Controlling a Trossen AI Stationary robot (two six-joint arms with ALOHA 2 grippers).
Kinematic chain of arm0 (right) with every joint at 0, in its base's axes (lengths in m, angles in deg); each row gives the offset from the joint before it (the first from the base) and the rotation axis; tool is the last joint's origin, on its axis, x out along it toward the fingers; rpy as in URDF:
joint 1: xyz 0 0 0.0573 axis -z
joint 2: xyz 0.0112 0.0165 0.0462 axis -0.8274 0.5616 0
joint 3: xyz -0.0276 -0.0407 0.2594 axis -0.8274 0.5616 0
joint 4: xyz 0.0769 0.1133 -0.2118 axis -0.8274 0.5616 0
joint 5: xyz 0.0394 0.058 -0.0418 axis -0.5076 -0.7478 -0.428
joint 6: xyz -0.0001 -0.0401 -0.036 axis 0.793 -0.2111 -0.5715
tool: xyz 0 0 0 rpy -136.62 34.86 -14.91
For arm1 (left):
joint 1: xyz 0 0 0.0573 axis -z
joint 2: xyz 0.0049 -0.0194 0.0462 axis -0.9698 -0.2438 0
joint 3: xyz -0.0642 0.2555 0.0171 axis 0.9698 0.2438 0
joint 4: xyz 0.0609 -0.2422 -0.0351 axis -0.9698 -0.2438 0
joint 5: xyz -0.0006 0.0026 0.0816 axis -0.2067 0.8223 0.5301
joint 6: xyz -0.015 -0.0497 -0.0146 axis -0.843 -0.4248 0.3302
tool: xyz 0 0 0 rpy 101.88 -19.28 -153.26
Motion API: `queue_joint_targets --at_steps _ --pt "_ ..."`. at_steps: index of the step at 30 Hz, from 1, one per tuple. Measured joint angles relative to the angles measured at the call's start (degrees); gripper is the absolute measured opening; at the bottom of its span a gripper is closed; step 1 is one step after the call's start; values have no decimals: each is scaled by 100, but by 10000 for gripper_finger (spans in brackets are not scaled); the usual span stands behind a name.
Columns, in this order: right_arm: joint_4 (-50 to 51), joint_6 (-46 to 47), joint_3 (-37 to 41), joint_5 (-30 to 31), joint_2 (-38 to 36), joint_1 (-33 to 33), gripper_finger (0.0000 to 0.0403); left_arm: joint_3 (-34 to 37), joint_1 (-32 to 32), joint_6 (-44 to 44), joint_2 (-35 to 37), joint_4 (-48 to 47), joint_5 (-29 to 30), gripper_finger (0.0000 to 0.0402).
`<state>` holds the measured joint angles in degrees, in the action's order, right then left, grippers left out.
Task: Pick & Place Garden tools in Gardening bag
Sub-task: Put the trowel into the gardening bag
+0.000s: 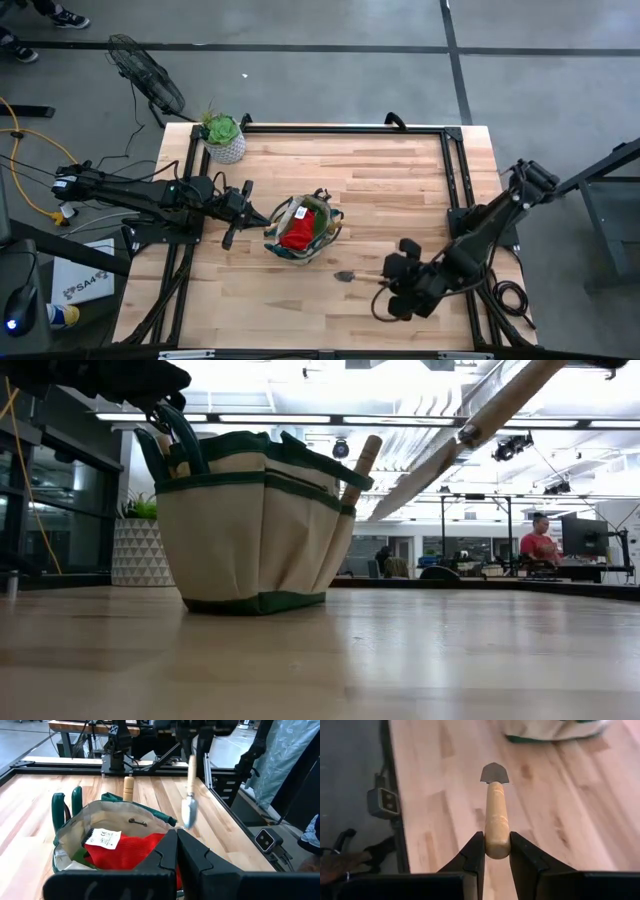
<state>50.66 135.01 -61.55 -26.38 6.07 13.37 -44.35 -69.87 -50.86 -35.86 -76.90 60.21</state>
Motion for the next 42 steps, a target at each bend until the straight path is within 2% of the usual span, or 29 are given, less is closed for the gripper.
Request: queue_joint_targets --at_steps 4,10,21,35,42 --pt "609 46 -562 -286 -7 283 54 0 1 -1 0 0 2 0" --pt "997 -65 -1080 -654 17 747 54 0 2 -1 0 0 2 0" --pt "1275 -296 -1693 -767 152 1134 54 0 2 1 0 2 0 0" --pt "1715 -591 -2480 -1114 857 1591 54 0 1 0 0 1 1 0" --pt "1878 -623 -2664 -1126 971 1830 54 0 2 0 0 2 1 0"
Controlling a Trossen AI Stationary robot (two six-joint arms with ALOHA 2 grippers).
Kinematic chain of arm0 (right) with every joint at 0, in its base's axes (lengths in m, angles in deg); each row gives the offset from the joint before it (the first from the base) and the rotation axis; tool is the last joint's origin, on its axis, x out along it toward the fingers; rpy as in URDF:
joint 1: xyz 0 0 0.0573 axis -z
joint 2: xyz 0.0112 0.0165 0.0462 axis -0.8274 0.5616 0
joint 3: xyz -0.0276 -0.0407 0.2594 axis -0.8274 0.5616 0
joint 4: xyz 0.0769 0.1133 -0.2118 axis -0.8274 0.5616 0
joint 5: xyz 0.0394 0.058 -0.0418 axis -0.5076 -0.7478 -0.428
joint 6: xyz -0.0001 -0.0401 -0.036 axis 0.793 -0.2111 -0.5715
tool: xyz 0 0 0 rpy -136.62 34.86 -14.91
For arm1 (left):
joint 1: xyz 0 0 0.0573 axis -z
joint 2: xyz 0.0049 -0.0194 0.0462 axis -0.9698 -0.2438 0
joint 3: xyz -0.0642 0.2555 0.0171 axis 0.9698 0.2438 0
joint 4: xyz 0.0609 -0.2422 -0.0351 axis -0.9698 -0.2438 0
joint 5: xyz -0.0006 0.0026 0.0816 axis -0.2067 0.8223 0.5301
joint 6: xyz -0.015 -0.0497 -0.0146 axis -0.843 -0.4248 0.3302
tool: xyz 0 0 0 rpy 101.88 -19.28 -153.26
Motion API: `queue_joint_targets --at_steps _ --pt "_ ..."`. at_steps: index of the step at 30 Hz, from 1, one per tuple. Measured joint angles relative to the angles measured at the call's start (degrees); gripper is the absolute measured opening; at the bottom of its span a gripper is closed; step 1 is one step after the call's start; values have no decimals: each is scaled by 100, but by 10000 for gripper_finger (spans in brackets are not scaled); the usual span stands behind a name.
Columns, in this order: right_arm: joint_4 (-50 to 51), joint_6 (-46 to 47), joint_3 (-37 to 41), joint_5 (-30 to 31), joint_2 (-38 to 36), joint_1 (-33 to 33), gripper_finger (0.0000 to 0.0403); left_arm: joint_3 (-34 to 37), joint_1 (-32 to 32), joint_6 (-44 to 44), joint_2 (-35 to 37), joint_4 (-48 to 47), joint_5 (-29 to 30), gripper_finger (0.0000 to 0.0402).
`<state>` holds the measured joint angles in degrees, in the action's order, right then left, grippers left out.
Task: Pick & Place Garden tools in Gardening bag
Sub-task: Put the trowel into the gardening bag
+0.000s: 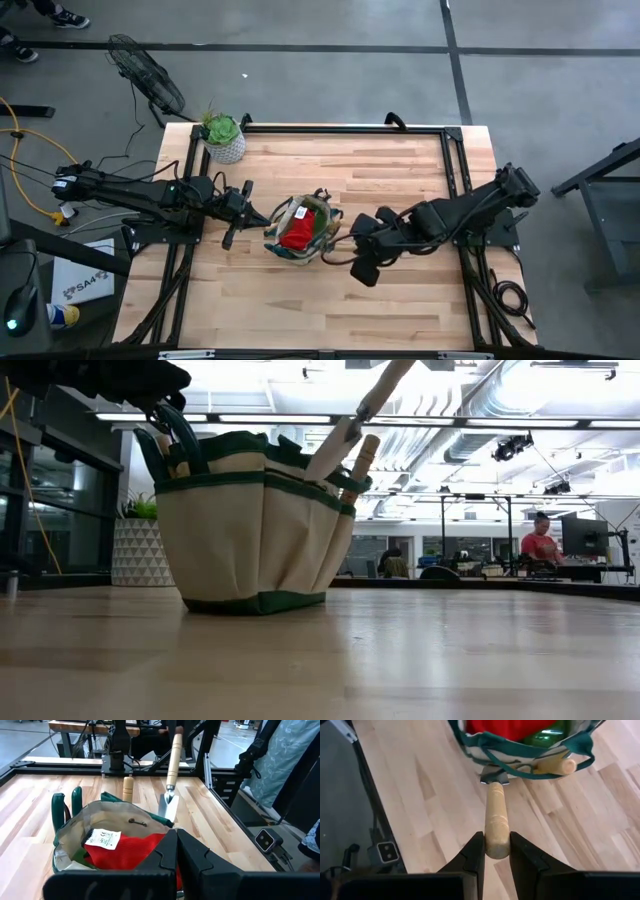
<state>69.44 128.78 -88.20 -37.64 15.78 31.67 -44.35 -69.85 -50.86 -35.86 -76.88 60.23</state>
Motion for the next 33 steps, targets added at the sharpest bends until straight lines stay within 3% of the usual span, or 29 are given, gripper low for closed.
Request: queue_joint_targets --at_steps 17,33 --pt "8 -107 -4 -308 241 485 55 0 -1 0 0 -2 -1 0" --pt "-98 -302 -4 -200 270 710 69 0 0 0 0 -2 -1 0"
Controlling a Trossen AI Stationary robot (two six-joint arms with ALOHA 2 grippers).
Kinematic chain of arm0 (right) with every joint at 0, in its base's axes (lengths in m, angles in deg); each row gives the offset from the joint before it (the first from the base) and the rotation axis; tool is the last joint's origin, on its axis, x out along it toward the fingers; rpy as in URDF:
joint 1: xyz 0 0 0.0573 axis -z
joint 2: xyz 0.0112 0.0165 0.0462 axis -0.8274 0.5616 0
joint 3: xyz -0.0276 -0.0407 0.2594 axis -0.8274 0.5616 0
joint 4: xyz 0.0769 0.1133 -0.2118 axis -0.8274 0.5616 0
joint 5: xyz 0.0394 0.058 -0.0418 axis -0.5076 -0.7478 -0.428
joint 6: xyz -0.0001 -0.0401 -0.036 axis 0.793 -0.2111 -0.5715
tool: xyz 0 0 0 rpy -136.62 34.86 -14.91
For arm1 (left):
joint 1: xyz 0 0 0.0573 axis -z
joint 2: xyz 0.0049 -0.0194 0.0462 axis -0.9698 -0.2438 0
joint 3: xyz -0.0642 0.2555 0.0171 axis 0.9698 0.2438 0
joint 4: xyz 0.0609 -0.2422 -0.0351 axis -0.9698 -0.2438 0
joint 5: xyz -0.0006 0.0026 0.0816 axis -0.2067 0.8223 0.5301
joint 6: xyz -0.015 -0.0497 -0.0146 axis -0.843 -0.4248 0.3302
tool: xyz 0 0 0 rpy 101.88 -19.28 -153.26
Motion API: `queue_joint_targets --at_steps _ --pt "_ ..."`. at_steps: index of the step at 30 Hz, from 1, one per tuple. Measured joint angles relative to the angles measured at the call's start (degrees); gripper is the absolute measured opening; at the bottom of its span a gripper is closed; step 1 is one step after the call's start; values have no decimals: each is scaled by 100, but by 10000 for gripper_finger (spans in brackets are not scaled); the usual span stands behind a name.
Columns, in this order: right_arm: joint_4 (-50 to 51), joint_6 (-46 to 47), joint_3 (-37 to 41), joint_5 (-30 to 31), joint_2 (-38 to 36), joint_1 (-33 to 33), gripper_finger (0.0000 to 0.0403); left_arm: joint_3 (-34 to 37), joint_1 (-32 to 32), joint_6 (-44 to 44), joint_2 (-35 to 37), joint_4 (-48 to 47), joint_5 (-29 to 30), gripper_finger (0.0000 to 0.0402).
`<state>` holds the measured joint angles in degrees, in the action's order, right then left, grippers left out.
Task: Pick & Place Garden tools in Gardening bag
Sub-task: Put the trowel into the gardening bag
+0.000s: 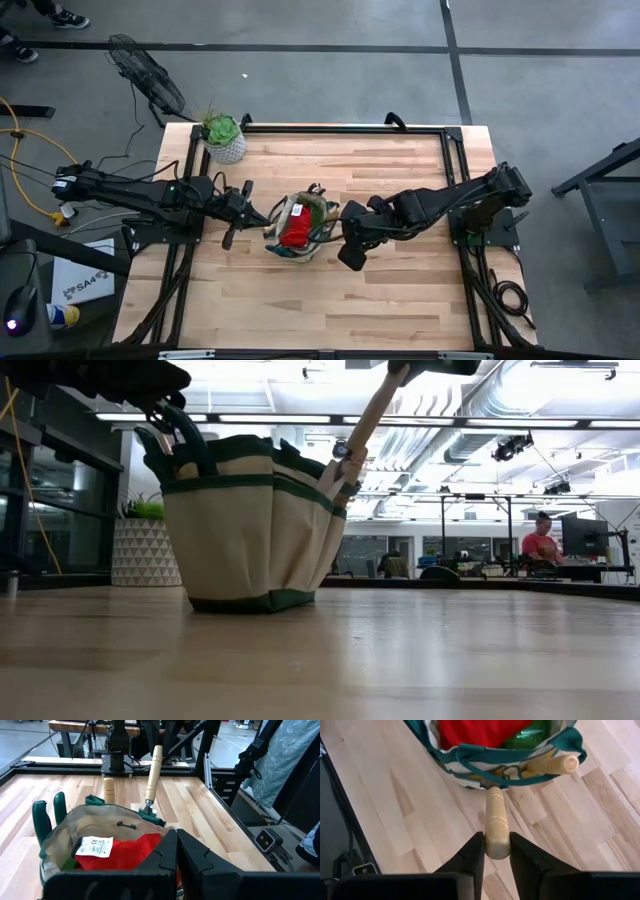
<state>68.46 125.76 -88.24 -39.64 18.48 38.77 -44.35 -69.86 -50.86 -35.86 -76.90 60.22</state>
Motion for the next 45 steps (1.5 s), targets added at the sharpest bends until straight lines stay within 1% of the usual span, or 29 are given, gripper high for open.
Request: queue_joint_targets --at_steps 3,12,24,32,35,40,45 --pt "-101 -87 0 89 0 0 67 0 1 1 0 0 1 0" --pt "-180 -629 0 53 7 -2 67 0 0 0 0 0 0 0" --pt "-212 -699 0 -128 24 61 61 0 -1 -1 0 0 1 0" --pt "-230 -1128 -628 -391 659 279 62 0 0 0 0 4 0 0" --pt "-240 -1194 -751 -439 834 324 62 0 -1 1 0 0 0 0" --pt "-268 -1321 -877 -401 964 326 62 0 0 0 0 0 -1 0" --pt "-397 -1349 -885 -149 964 317 67 0 -1 -1 0 0 1 0"
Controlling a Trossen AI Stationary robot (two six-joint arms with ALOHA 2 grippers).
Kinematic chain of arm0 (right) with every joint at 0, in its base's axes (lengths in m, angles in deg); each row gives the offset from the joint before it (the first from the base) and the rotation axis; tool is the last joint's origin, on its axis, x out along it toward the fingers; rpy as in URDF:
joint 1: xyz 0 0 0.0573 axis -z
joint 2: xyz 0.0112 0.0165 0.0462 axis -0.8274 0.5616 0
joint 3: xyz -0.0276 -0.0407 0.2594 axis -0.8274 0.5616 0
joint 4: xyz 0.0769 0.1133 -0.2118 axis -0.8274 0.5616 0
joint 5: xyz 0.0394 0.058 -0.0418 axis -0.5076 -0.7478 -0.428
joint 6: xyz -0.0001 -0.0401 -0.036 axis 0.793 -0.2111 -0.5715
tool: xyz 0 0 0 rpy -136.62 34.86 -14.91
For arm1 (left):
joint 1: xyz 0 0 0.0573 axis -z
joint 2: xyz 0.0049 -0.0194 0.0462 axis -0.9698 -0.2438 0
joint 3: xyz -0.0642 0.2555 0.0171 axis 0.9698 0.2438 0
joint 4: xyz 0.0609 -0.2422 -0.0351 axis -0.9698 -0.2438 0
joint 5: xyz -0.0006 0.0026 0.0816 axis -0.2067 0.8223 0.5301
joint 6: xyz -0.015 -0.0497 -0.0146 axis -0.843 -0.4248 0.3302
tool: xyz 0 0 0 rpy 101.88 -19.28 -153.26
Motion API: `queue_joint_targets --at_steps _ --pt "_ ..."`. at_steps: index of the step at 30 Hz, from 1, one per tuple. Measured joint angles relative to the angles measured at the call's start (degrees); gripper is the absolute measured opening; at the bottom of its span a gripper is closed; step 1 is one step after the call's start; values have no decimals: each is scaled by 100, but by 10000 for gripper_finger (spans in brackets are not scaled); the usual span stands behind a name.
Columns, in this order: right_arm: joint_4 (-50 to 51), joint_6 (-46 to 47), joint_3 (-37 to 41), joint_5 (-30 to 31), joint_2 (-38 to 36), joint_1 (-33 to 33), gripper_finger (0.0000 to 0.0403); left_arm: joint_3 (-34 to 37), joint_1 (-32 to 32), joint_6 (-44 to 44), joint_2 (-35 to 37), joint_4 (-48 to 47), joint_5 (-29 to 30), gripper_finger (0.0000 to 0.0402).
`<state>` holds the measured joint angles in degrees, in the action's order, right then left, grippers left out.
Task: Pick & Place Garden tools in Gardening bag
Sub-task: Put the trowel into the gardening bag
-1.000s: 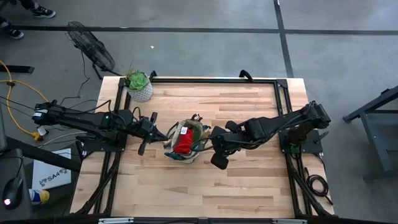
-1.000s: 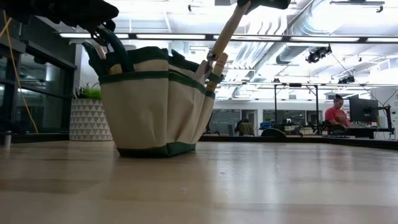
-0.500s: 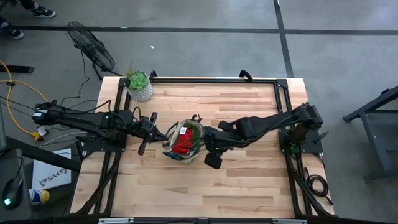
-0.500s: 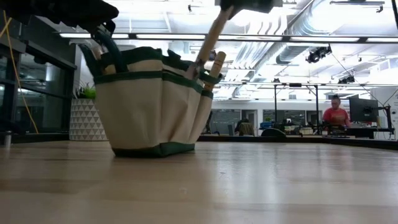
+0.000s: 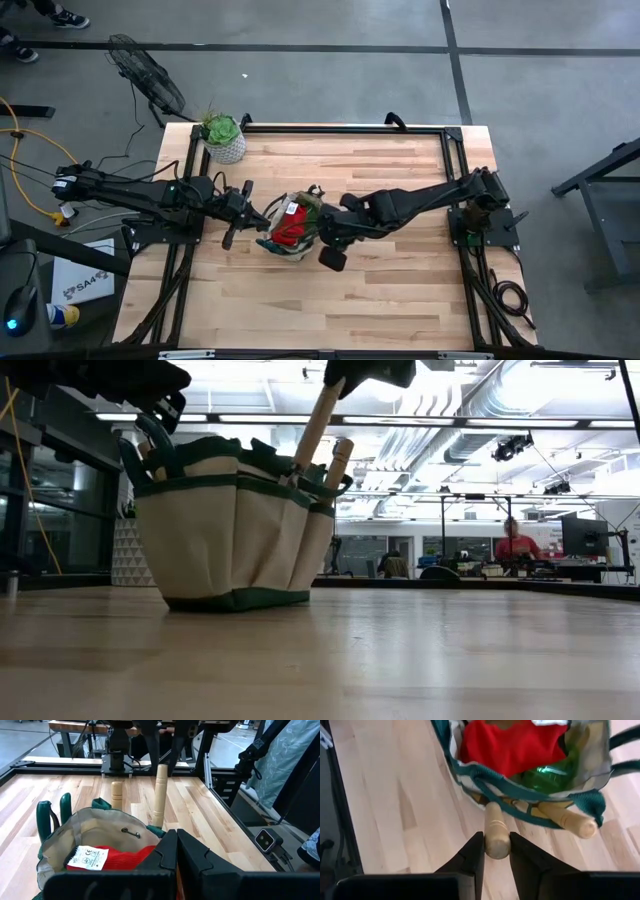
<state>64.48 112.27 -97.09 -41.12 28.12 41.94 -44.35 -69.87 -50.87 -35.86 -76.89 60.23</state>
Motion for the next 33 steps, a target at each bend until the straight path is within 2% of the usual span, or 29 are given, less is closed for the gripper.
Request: queue_joint_targets --at_steps 12,20,24,27,30,33 --pt "-331 490 0 219 0 9 97 0 1 2 0 0 0 0" --pt "-680 602 0 555 -2 19 96 0 2 0 0 0 -1 0" --pt "-670 745 4 911 -116 -20 81 0 0 1 0 0 -1 0" --pt "-473 844 4 1169 -293 -148 54 0 0 1 0 1 0 0" --pt "-39 1106 4 1298 -386 -319 15 0 2 2 0 0 0 0" --pt "442 1478 75 1305 -462 -475 6 0 0 2 0 0 -1 0"
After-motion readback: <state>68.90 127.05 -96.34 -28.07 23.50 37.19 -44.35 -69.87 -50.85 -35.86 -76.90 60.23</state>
